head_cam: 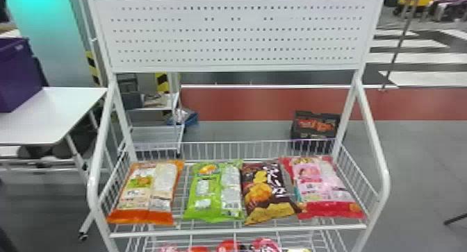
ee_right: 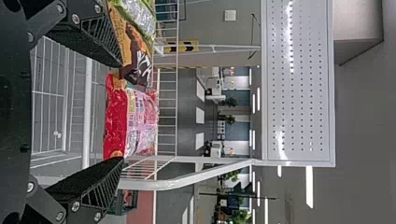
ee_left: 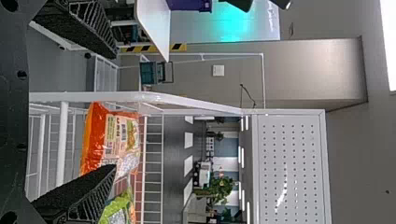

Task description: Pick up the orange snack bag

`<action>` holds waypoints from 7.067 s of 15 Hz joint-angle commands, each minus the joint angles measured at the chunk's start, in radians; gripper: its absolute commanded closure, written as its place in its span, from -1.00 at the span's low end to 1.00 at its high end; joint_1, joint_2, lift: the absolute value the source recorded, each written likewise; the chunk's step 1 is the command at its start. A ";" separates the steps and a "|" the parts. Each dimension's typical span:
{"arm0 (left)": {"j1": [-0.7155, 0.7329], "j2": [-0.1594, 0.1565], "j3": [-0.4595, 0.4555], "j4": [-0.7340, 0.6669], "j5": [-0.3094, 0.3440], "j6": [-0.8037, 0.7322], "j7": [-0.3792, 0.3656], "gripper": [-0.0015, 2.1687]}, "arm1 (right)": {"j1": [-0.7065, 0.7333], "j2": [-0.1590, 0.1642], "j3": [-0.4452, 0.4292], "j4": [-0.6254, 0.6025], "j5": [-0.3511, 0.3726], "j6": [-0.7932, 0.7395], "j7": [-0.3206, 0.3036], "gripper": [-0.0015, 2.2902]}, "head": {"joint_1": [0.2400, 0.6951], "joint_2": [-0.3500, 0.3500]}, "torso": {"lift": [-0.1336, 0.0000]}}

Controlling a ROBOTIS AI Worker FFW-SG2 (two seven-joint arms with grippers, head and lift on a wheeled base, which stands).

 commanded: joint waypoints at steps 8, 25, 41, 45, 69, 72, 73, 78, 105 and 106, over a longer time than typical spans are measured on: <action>-0.003 -0.004 0.000 0.000 0.000 -0.003 0.001 -0.96 | -0.005 0.000 0.000 0.005 -0.002 -0.006 0.000 -0.83 | 0.14 0.00 | 1.00; -0.454 -0.030 -0.224 0.215 0.021 0.298 0.003 -0.96 | -0.008 0.003 0.008 0.020 0.000 -0.043 -0.002 -0.83 | 0.14 0.00 | 1.00; -0.790 -0.084 -0.239 0.511 0.075 0.454 -0.012 -0.80 | -0.020 0.002 0.009 0.042 0.000 -0.052 -0.002 -0.83 | 0.14 0.00 | 1.00; -0.790 -0.084 -0.232 0.514 0.071 0.476 -0.009 -0.55 | -0.021 0.002 0.009 0.042 0.000 -0.052 -0.002 -0.83 | 0.14 0.00 | 1.00; -0.554 -0.057 -0.180 0.170 0.086 0.472 0.028 0.33 | 0.000 -0.003 0.012 0.009 0.000 -0.067 -0.002 -0.83 | 0.14 0.00 | 1.00; -0.439 -0.037 -0.158 0.058 0.087 0.448 0.024 0.33 | -0.002 -0.003 0.014 0.011 0.000 -0.067 -0.002 -0.83 | 0.14 0.00 | 1.00; -0.393 -0.030 -0.138 0.025 0.087 0.442 0.021 0.33 | -0.003 -0.003 0.015 0.012 0.000 -0.064 -0.002 -0.83 | 0.14 0.00 | 1.00; -0.250 -0.004 -0.137 -0.023 0.087 0.301 0.023 0.33 | -0.006 -0.005 0.018 0.020 -0.002 -0.067 -0.002 -0.83 | 0.14 0.00 | 1.00; 0.091 0.025 -0.071 -0.075 0.029 -0.049 -0.014 0.33 | -0.005 -0.008 0.023 0.025 -0.005 -0.080 -0.002 -0.83 | 0.14 0.00 | 1.00; 0.091 0.025 -0.071 -0.075 0.029 -0.049 -0.014 0.33 | -0.003 -0.008 0.023 0.025 -0.005 -0.080 -0.002 -0.83 | 0.14 0.00 | 1.00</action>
